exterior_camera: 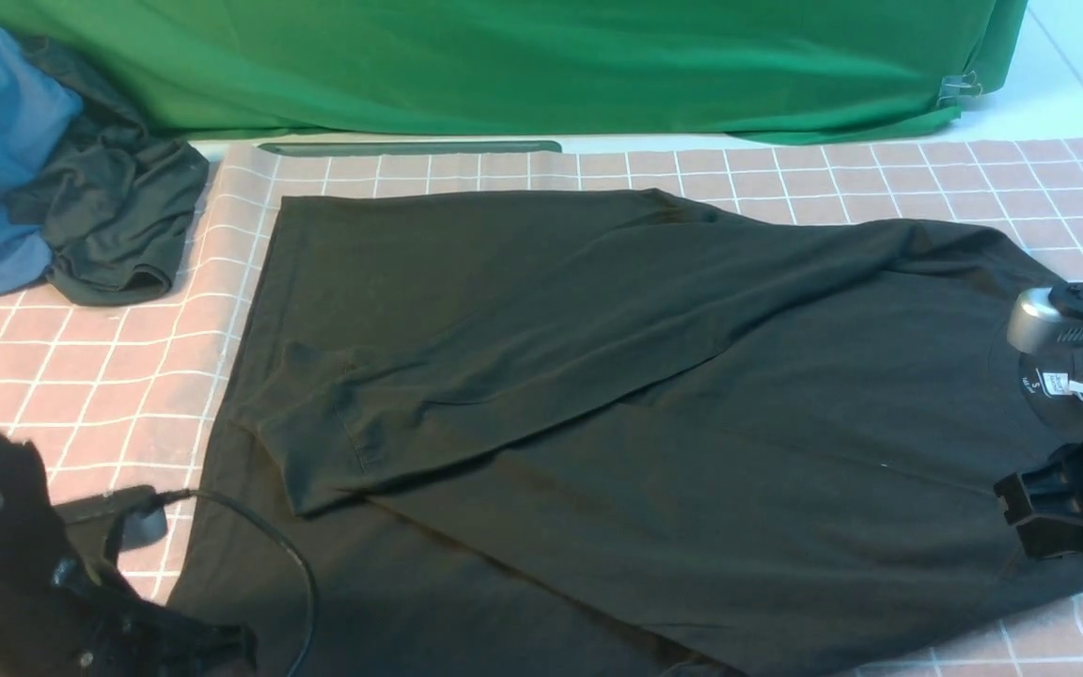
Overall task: Fold a long-sleeved shirt over a pink coffee tablecloth.
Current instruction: 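Grasp the near edge of the shirt at its hem and shoulder corners, then fold the black garment in half by bringing its near edge over to the far edge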
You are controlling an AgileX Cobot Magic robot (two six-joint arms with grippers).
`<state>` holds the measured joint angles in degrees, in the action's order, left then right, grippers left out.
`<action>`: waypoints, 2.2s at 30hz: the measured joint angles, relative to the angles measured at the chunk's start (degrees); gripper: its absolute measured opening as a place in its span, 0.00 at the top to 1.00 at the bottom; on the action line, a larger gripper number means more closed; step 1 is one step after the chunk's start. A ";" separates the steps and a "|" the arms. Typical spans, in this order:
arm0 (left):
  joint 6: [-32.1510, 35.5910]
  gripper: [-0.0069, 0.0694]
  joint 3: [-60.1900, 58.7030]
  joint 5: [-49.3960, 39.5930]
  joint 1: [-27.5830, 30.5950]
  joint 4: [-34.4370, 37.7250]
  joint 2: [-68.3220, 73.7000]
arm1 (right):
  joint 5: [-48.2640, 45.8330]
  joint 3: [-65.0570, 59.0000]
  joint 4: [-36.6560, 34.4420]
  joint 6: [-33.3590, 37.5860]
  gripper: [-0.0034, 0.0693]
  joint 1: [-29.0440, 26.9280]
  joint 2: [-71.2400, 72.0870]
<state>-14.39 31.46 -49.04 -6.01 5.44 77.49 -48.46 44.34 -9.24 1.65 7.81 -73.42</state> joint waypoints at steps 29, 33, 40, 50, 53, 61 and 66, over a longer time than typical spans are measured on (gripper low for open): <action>-5.78 0.85 4.29 -1.89 -0.11 -8.02 -9.85 | 7.29 -1.40 3.91 9.38 0.31 6.82 -18.36; -5.78 0.85 4.29 -1.85 -0.11 -8.02 -9.85 | 7.22 -1.16 5.12 9.99 0.32 6.82 -19.11; -6.14 0.85 4.29 -1.70 -0.11 -7.96 -9.85 | 6.80 -0.65 6.87 10.53 0.82 6.82 -19.59; -6.92 0.85 9.43 -8.38 -0.11 -8.92 -9.85 | -1.75 -0.62 6.01 10.60 0.88 6.82 -13.96; -6.92 0.85 9.73 -9.27 -0.11 -9.09 -9.85 | -4.19 -0.62 5.79 10.60 0.88 6.82 -11.08; -7.34 0.85 13.72 -9.31 -0.11 -9.03 -9.85 | -8.48 2.71 5.79 10.80 0.88 6.82 -8.06; -7.46 0.85 19.84 -7.93 0.10 -8.84 -8.98 | -9.37 8.06 6.02 11.95 0.88 6.49 -8.51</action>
<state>-21.85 51.30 -56.97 -5.90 -3.40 68.52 -57.83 52.40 -3.22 13.60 14.30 -81.93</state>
